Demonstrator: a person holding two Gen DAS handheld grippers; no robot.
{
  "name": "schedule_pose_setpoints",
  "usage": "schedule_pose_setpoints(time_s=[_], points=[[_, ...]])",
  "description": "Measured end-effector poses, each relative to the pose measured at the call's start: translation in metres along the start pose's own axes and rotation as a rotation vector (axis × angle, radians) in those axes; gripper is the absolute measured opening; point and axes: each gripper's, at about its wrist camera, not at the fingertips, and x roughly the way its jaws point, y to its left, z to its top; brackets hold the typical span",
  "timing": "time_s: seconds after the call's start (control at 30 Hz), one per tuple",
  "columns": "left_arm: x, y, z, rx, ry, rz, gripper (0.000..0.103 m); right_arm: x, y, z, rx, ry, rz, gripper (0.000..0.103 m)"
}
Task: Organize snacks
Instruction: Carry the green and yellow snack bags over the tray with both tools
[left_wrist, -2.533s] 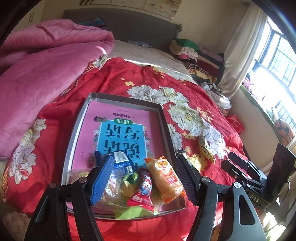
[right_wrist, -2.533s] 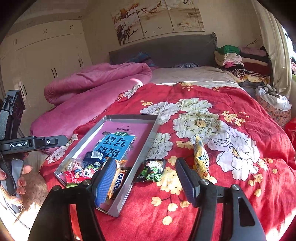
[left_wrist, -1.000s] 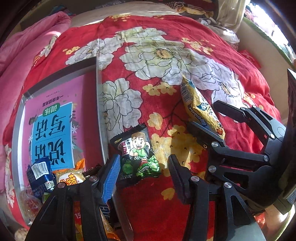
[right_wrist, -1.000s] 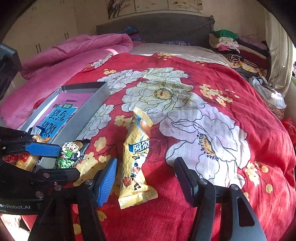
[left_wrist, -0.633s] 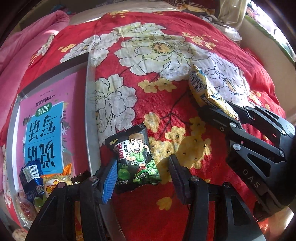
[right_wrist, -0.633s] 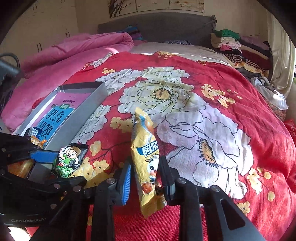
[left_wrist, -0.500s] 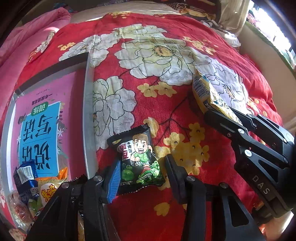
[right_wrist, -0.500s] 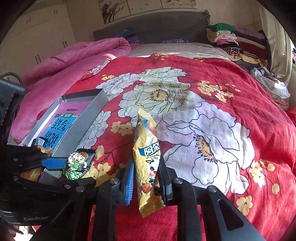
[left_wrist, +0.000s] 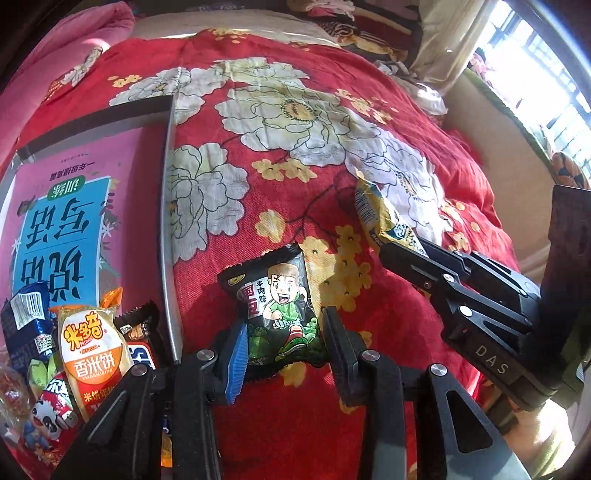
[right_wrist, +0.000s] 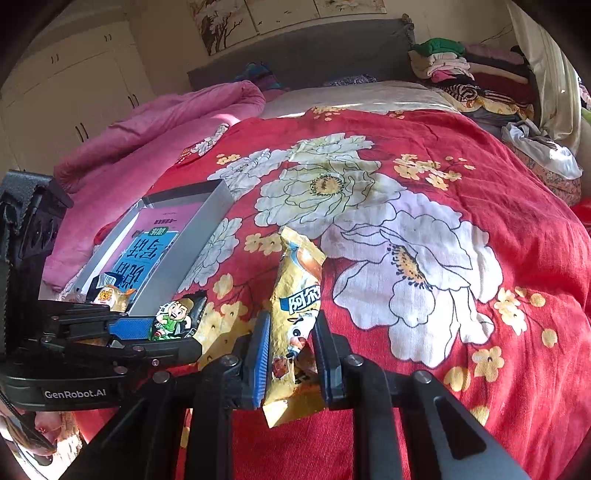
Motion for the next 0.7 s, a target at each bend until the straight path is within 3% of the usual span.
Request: schedule_pose_setpoints(time_s=[0.23, 0.33, 0.4, 0.47, 0.53, 0.6, 0.7], points=[[-0.026, 0.003, -0.007, 0.008, -0.036, -0.013, 0.039, -0.015, 0.004, 0.001, 0.037, -0.046, 0.059, 0.019], [-0.038, 0.009, -0.010, 0.002, -0.057, -0.016, 0.039, -0.008, 0.008, -0.002, 0.012, -0.015, -0.006, 0.019], [-0.046, 0.013, -0.011, -0.004, -0.068, -0.021, 0.039, -0.006, 0.007, -0.001, 0.020, -0.016, -0.006, 0.019], [-0.053, 0.016, -0.011, -0.008, -0.081, -0.024, 0.039, -0.004, 0.007, 0.002, 0.037, -0.028, 0.019, 0.023], [-0.060, 0.020, -0.013, -0.011, -0.091, -0.027, 0.039, -0.002, 0.009, 0.006, 0.050, -0.042, 0.028, 0.043], [-0.066, 0.024, -0.014, -0.017, -0.104, -0.029, 0.039, 0.006, 0.009, 0.011, 0.053, -0.029, 0.017, 0.056], [-0.076, 0.031, -0.016, -0.027, -0.120, -0.033, 0.039, 0.022, 0.012, 0.015, 0.045, -0.003, -0.035, 0.056]])
